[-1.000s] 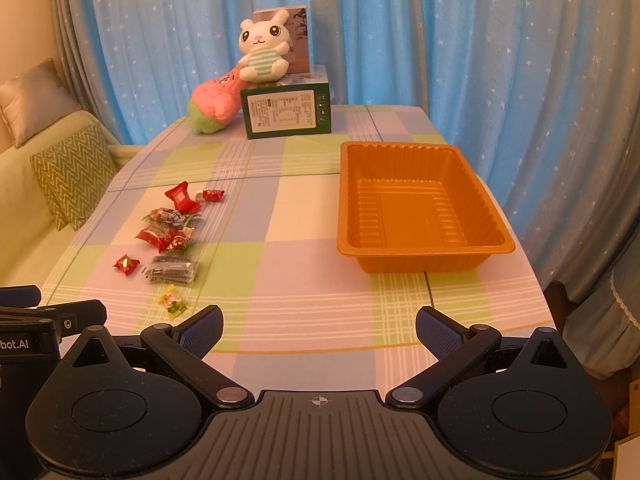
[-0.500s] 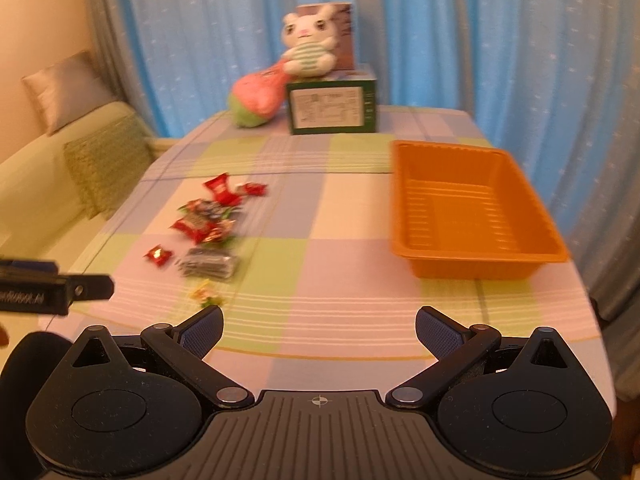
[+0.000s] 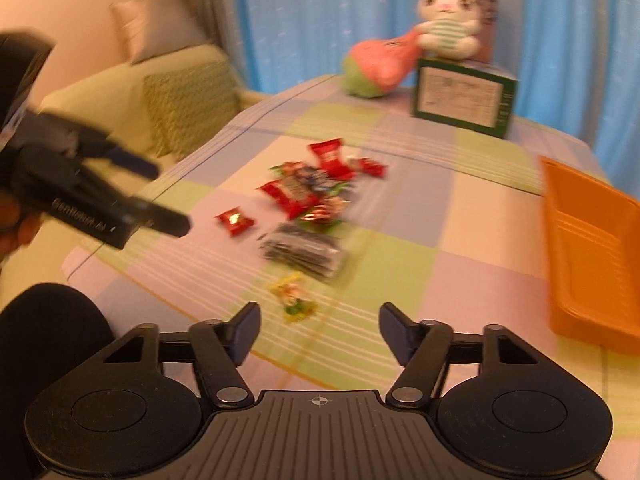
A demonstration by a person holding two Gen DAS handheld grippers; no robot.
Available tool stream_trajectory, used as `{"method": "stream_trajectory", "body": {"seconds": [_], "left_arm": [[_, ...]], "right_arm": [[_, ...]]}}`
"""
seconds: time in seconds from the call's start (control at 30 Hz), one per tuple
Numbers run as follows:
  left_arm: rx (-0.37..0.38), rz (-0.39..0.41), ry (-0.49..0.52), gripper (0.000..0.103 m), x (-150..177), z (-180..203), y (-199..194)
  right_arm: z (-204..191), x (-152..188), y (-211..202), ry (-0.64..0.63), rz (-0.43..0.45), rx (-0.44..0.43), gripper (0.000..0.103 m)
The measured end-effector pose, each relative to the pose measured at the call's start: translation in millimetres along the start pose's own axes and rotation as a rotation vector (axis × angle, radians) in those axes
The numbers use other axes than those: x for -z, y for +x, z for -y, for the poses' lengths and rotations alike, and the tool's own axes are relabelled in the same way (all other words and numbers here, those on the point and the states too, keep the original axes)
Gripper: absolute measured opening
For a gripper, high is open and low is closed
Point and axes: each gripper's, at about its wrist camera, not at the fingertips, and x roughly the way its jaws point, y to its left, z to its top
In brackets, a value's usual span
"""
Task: Organize snacks
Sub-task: 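Grasp the yellow-green candy with the right tool while the left tool grasps a red packet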
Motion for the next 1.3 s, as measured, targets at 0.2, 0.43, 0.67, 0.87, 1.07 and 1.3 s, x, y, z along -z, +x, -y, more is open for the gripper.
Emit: {"method": "stream_trajectory", "body": {"seconds": [0.2, 0.43, 0.67, 0.87, 1.07, 1.3], "left_arm": [[0.066, -0.023, 0.205, 0.077, 1.7, -10.8, 32.9], [0.079, -0.039, 0.41, 0.068, 2.6, -11.9, 63.9], [0.128, -0.051, 0.542, 0.057, -3.9, -17.6, 86.0], [0.198, -0.06, 0.547, 0.044, -12.2, -23.4, 94.9], [0.239, -0.155, 0.321, 0.019, -20.2, -31.6, 101.0], [0.171, -0.168, 0.198, 0.018, -16.6, -17.8, 92.3]], "right_arm": [[-9.8, -9.0, 54.1, -0.066, -0.055, -0.024, 0.048], [-9.5, -13.7, 88.9, -0.085, -0.098, -0.02, 0.038], [-5.7, -12.6, 93.2, -0.065, -0.106, 0.004, 0.027], [-0.4, -9.4, 91.8, -0.025, -0.106, 0.013, 0.026], [-0.1, -10.9, 91.8, 0.007, -0.11, 0.033, 0.026], [-1.3, -10.9, 88.8, 0.048, -0.109, 0.062, 0.022]]}}
